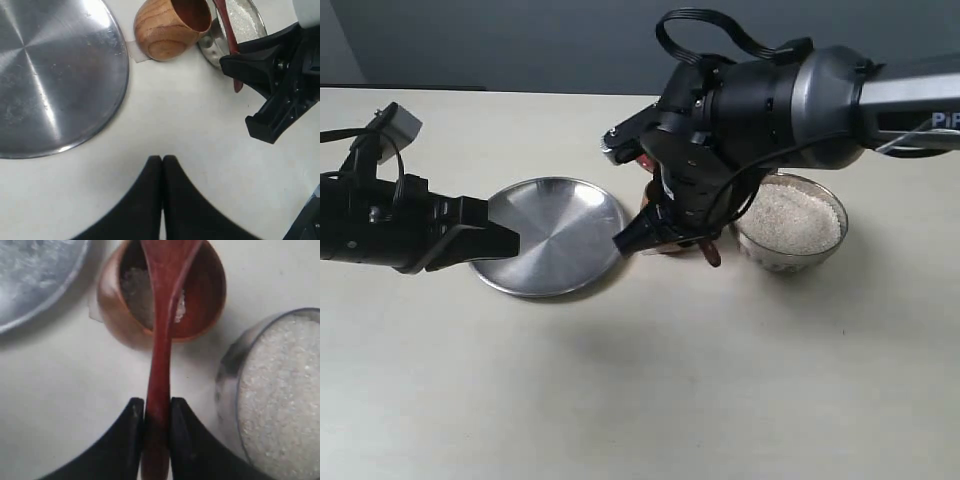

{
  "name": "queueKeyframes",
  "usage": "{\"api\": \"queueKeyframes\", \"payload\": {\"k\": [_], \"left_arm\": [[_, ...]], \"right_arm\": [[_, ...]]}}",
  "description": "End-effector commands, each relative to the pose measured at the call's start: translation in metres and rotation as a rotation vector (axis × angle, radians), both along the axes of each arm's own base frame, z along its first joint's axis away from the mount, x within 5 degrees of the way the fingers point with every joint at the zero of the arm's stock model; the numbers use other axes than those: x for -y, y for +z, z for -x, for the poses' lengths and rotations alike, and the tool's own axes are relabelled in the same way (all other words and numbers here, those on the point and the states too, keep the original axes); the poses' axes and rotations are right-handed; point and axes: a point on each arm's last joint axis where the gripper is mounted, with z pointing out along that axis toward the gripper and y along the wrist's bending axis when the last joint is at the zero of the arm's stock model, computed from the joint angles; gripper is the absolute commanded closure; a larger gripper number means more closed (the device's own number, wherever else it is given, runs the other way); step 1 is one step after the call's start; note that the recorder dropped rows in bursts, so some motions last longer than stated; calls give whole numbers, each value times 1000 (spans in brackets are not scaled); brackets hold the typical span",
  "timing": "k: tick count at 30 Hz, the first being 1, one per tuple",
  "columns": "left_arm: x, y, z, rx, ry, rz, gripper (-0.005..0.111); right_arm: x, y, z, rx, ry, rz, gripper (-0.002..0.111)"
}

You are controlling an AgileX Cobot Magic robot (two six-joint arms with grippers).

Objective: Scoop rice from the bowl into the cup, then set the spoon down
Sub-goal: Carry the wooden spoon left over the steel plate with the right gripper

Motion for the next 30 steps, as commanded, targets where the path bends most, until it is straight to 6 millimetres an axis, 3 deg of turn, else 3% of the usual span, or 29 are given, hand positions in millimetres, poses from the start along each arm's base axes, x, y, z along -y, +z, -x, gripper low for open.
{"api": "queueKeyframes", "payload": {"k": [1, 11, 18, 24, 26, 30], "left_arm": [[2, 2, -1, 3, 4, 18, 106], [2, 2, -1, 3, 4, 18, 106], [1, 2, -1, 4, 6, 17, 106], [1, 2, -1, 3, 1, 12, 106], [1, 2, -1, 3, 0, 10, 106], [1, 2, -1, 4, 0, 7, 106]], "right_arm": [[-8, 6, 0, 11, -8, -124, 109], [-31, -7, -2, -21, -40, -354, 109], [-46, -23, -13, -60, -34, -370, 109], [-74, -31, -36, -102, -43, -380, 109], [-87, -41, -41, -176, -35, -397, 109], [-94, -49, -43, -255, -39, -365, 109]]}}
